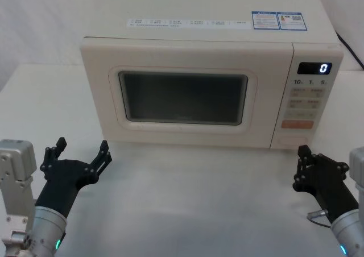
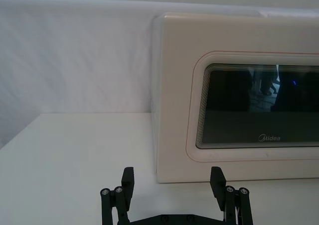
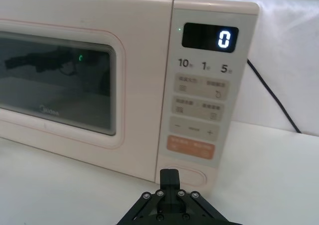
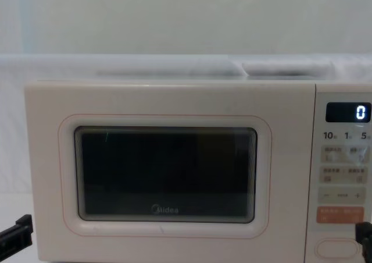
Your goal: Press the button to open the microwave door with one hand; close the microwave door with the other hand.
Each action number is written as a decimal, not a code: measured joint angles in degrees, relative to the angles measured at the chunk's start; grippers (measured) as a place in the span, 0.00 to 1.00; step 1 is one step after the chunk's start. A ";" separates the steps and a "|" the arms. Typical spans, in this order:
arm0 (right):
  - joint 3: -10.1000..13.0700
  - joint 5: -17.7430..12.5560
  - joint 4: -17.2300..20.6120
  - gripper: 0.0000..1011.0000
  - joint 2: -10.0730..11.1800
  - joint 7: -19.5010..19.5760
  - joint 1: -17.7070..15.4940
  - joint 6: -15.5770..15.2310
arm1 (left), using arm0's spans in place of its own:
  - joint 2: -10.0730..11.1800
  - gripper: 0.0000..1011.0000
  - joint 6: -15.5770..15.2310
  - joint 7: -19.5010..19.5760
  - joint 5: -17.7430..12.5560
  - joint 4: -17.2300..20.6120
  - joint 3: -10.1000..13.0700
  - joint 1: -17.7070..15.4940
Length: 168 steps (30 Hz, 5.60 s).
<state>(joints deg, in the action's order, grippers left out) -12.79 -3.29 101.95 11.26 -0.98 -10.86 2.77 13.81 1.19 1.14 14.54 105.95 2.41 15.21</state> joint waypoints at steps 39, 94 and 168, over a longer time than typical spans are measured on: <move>5.03 -0.38 -13.03 0.00 -2.99 -7.33 8.54 0.54 | 0.00 0.99 0.00 0.00 0.00 0.00 0.00 0.00; 4.95 2.48 -20.77 0.00 -6.10 -5.51 15.00 -1.64 | 0.00 0.99 0.00 0.00 0.00 0.00 0.00 0.00; 6.22 1.59 -24.58 0.00 -6.80 -5.59 18.02 1.05 | 0.00 0.99 0.00 0.00 0.00 0.00 0.00 0.00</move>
<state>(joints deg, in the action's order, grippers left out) -6.57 -1.70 77.37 4.46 -6.57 7.16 3.82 13.80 1.19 1.14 14.54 105.95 2.41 15.21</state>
